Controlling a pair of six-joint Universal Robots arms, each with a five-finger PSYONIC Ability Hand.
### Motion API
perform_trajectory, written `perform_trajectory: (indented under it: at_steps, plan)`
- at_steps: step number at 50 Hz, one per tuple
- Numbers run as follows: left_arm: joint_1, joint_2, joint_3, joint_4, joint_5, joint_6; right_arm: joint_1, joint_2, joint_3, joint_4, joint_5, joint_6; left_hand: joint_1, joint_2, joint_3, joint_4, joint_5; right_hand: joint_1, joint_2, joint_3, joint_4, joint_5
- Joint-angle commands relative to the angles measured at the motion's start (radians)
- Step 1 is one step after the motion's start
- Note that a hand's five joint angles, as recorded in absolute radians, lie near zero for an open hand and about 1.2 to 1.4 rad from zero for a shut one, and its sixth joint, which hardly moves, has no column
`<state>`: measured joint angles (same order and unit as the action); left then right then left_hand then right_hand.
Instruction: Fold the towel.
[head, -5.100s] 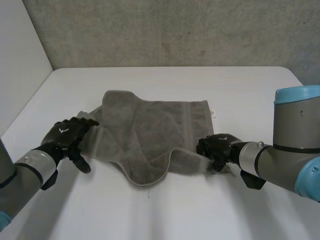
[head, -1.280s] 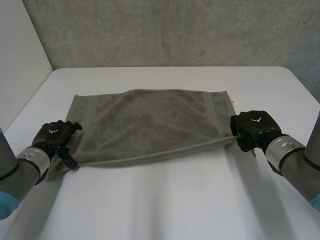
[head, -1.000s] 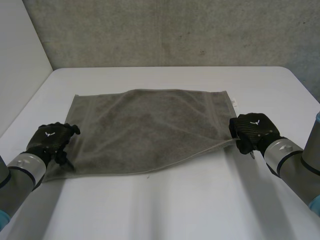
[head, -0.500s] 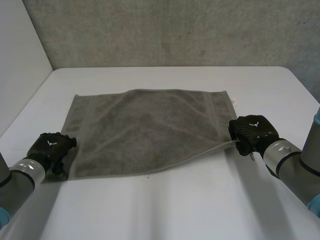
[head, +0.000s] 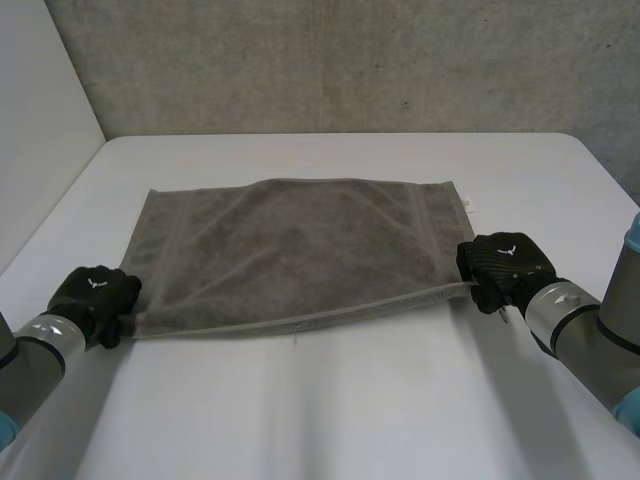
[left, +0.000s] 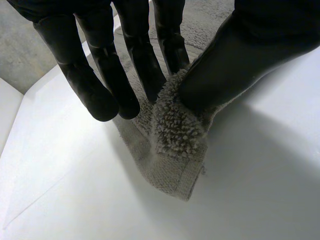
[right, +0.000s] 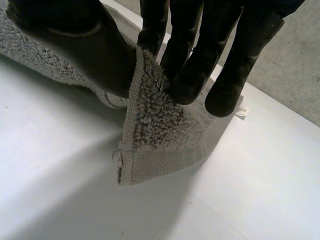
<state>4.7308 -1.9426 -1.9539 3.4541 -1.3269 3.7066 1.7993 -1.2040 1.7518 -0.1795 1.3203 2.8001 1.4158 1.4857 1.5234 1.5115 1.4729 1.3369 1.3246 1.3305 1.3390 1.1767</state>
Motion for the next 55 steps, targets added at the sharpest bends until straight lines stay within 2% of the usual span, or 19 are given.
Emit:
perform_trajectory:
  at_steps: [1,10,14,16,17,22,25,29,32,34,39,42,45,46,47,48,50,53,55]
  plan:
    - [0.008,0.031,0.001,-0.010,-0.001,-0.069,0.000,0.000,0.000,0.000,0.000,-0.001,-0.020,-0.089,-0.127,-0.115,-0.251,0.059,0.072,0.066,0.057,0.045]
    - [0.011,0.091,0.009,-0.053,0.006,-0.160,0.000,-0.026,-0.018,0.021,-0.001,-0.005,-0.020,-0.089,-0.127,-0.115,-0.251,0.059,0.072,0.066,0.057,0.045]
    - [0.011,0.177,0.010,-0.168,0.012,-0.166,0.000,-0.108,-0.028,0.058,-0.003,-0.020,-0.020,-0.089,-0.127,-0.115,-0.251,0.059,0.072,0.066,0.057,0.045]
    - [0.011,0.207,0.007,-0.208,0.014,-0.165,-0.003,-0.202,-0.040,0.159,-0.009,-0.077,-0.020,-0.089,-0.127,-0.115,-0.251,0.059,0.072,0.066,0.057,0.045]
    - [0.011,0.233,0.001,-0.243,0.015,-0.165,-0.003,-0.203,-0.040,0.160,-0.009,-0.077,-0.020,-0.089,-0.127,-0.115,-0.251,0.059,0.072,0.066,0.057,0.045]
    - [0.020,0.298,-0.037,-0.326,0.015,-0.155,-0.041,-0.282,-0.057,0.395,-0.062,-0.247,-0.020,-0.089,-0.127,-0.115,-0.251,0.059,0.072,0.066,0.057,0.045]
    - [0.037,0.341,-0.069,-0.375,0.015,-0.151,-0.058,-0.299,-0.052,0.437,-0.073,-0.281,-0.020,-0.089,-0.127,-0.115,-0.251,0.059,0.072,0.066,0.057,0.045]
    - [0.069,0.392,-0.100,-0.435,0.018,-0.122,-0.106,-0.354,-0.026,0.573,-0.098,-0.410,-0.020,-0.089,-0.127,-0.115,-0.251,0.059,0.072,0.066,0.057,0.045]
    - [0.110,0.449,-0.125,-0.501,0.031,-0.046,-0.153,-0.423,-0.009,0.656,-0.116,-0.509,-0.020,-0.089,-0.127,-0.115,-0.251,0.059,0.072,0.066,0.057,0.045]
    - [0.156,0.481,-0.138,-0.559,0.060,0.042,-0.179,-0.461,-0.011,0.684,-0.128,-0.551,-0.020,-0.089,-0.127,-0.115,-0.251,0.059,0.072,0.066,0.057,0.045]
    - [0.201,0.476,-0.116,-0.584,0.113,0.113,-0.225,-0.493,-0.040,0.690,-0.184,-0.582,-0.020,-0.089,-0.127,-0.115,-0.251,0.059,0.072,0.066,0.057,0.045]
    - [0.195,0.429,-0.050,-0.578,0.141,0.090,-0.232,-0.439,-0.061,0.667,-0.222,-0.574,-0.020,-0.089,-0.127,-0.115,-0.251,0.059,0.072,0.066,0.057,0.045]
    - [0.173,0.360,0.000,-0.570,0.146,0.059,-0.212,-0.301,-0.101,0.615,-0.225,-0.568,-0.020,-0.089,-0.127,-0.115,-0.251,0.059,0.072,0.066,0.057,0.045]
    - [0.129,0.287,0.066,-0.563,0.143,0.014,-0.198,-0.231,-0.144,0.589,-0.208,-0.561,-0.020,-0.089,-0.127,-0.115,-0.251,0.059,0.072,0.066,0.057,0.045]
    - [0.073,0.210,0.145,-0.558,0.134,-0.040,-0.198,-0.230,-0.144,0.589,-0.208,-0.560,-0.020,-0.089,-0.127,-0.115,-0.251,0.059,0.072,0.066,0.057,0.045]
    - [0.072,0.209,0.145,-0.558,0.133,-0.040,-0.177,-0.174,-0.191,0.575,-0.187,-0.545,-0.020,-0.089,-0.127,-0.115,-0.251,0.059,0.072,0.066,0.057,0.045]
    - [-0.015,0.057,0.309,-0.561,0.100,-0.146,-0.147,-0.117,-0.244,0.574,-0.156,-0.527,-0.020,-0.089,-0.127,-0.115,-0.251,0.059,0.072,0.066,0.057,0.045]
    - [-0.038,-0.018,0.400,-0.564,0.074,-0.186,-0.082,0.010,-0.368,0.566,-0.096,-0.478,-0.020,-0.089,-0.127,-0.115,-0.251,0.059,0.072,0.066,0.057,0.045]
    - [-0.060,-0.152,0.574,-0.575,0.022,-0.250,-0.063,0.070,-0.436,0.565,-0.073,-0.453,-0.020,-0.089,-0.127,-0.115,-0.251,0.059,0.072,0.066,0.057,0.045]
